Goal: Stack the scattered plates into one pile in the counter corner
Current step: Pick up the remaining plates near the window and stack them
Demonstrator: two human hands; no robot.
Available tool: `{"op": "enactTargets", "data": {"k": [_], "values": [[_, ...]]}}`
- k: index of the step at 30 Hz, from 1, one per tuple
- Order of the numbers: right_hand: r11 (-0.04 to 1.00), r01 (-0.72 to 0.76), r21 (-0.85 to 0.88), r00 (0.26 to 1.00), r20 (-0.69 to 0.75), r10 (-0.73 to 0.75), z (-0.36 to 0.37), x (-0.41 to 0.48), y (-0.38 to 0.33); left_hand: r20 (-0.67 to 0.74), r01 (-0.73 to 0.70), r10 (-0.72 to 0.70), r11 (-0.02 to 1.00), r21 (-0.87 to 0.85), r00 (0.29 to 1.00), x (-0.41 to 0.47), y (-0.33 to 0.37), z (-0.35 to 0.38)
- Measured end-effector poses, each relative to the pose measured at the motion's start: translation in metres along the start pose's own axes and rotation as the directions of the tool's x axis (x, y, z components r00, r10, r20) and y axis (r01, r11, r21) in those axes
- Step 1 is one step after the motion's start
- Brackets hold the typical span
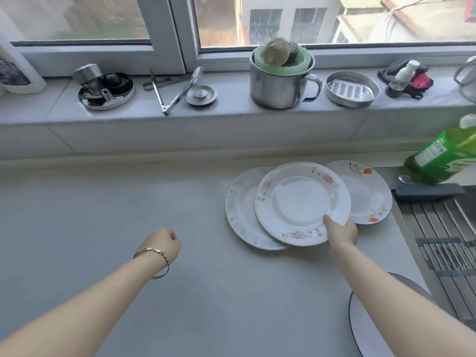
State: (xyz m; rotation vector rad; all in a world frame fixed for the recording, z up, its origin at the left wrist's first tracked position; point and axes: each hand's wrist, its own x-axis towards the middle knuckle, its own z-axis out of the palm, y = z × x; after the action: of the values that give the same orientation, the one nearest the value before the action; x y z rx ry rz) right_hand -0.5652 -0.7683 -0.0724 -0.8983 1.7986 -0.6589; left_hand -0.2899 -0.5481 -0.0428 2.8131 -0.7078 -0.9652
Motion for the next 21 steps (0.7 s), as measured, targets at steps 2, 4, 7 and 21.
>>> {"op": "enactTargets", "data": {"k": [2, 4, 7, 21], "values": [[0.997, 0.010, 0.078, 1.000, 0.016, -0.011, -0.001, -0.003, 0.002, -0.005, 0.016, -0.016, 1.000, 0.002, 1.000, -0.003, -0.005, 0.002], [0.985, -0.002, 0.170, 0.998, 0.064, -0.009, -0.003, -0.010, 0.002, -0.002, 0.027, -0.027, 1.000, -0.007, 1.000, -0.007, -0.013, 0.003], [0.967, -0.015, 0.254, 0.987, 0.156, -0.025, -0.002, -0.032, -0.001, -0.016, 0.035, -0.036, 0.999, -0.036, 0.999, -0.015, -0.029, -0.004], [0.979, 0.089, 0.186, 0.653, 0.731, -0.198, 0.130, -0.288, -0.004, -0.265, 0.142, -0.244, 0.925, -0.352, 0.933, -0.080, -0.265, -0.120]]}}
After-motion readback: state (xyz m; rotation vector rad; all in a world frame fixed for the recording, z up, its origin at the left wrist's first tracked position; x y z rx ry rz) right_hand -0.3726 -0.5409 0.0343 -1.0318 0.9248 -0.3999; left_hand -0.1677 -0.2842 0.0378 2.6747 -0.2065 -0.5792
